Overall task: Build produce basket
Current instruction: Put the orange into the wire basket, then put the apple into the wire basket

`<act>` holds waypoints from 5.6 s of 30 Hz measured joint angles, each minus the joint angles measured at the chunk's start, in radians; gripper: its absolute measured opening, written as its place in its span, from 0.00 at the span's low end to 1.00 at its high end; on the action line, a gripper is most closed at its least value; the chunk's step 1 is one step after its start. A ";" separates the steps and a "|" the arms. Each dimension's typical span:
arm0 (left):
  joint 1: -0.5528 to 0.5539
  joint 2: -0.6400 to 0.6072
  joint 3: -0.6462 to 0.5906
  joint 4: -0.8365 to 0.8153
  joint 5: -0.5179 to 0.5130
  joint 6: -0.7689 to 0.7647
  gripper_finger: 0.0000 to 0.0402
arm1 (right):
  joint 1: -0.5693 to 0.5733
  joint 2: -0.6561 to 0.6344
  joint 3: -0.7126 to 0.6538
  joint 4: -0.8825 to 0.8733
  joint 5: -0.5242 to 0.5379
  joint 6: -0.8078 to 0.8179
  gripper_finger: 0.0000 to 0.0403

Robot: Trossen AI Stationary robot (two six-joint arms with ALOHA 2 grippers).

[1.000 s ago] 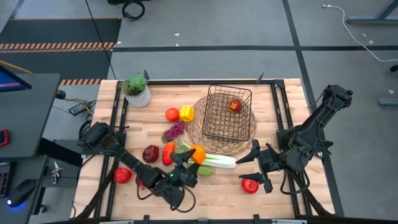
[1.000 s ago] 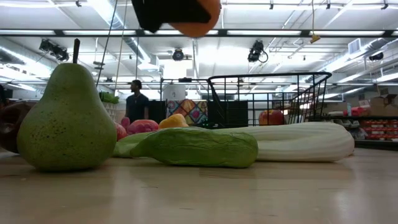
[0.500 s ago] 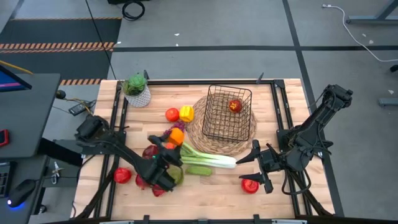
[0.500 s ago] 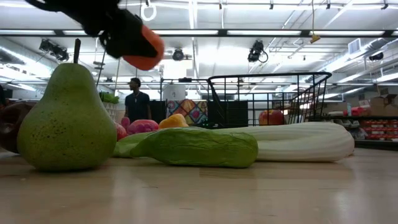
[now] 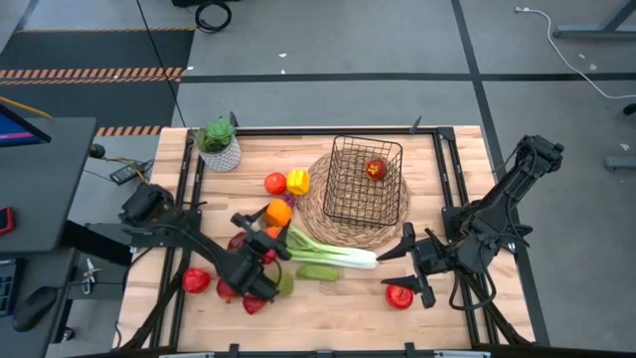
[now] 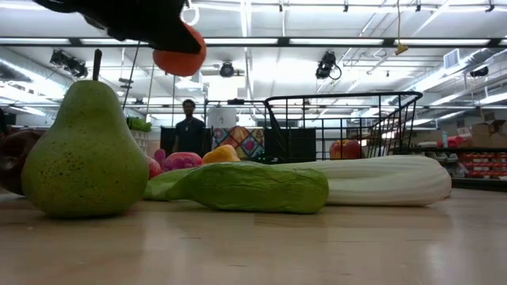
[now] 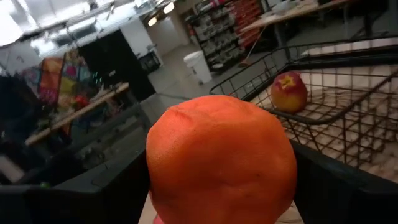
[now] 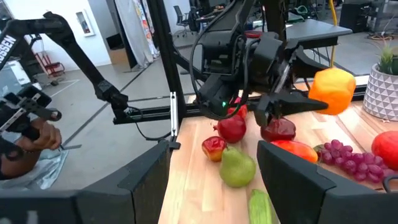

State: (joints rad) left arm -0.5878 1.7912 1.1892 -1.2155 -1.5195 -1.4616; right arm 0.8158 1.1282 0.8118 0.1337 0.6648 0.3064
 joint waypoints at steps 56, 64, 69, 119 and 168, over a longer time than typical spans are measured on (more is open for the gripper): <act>0.491 -0.135 0.000 1.362 1.244 1.450 0.82 | -0.021 -0.015 0.000 -0.031 0.031 -0.094 0.61; 0.517 -0.135 0.000 1.423 1.305 1.516 0.82 | -0.006 -0.200 0.000 -0.135 0.025 -0.180 0.61; 0.569 -0.135 0.000 1.480 1.312 1.534 0.82 | -0.006 -0.297 0.000 -0.136 0.025 -0.280 0.61; 0.738 0.502 0.693 0.980 1.493 1.421 0.82 | -0.007 -0.506 0.001 -0.261 0.262 -0.605 0.61; 0.731 0.465 0.835 0.646 1.528 1.550 0.98 | -0.007 -0.505 0.000 -0.264 0.261 -0.621 0.61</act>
State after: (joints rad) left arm 0.1437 2.2560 2.0242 -0.5700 0.0082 0.0879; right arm 0.8085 0.6235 0.8116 -0.1304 0.9257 -0.3141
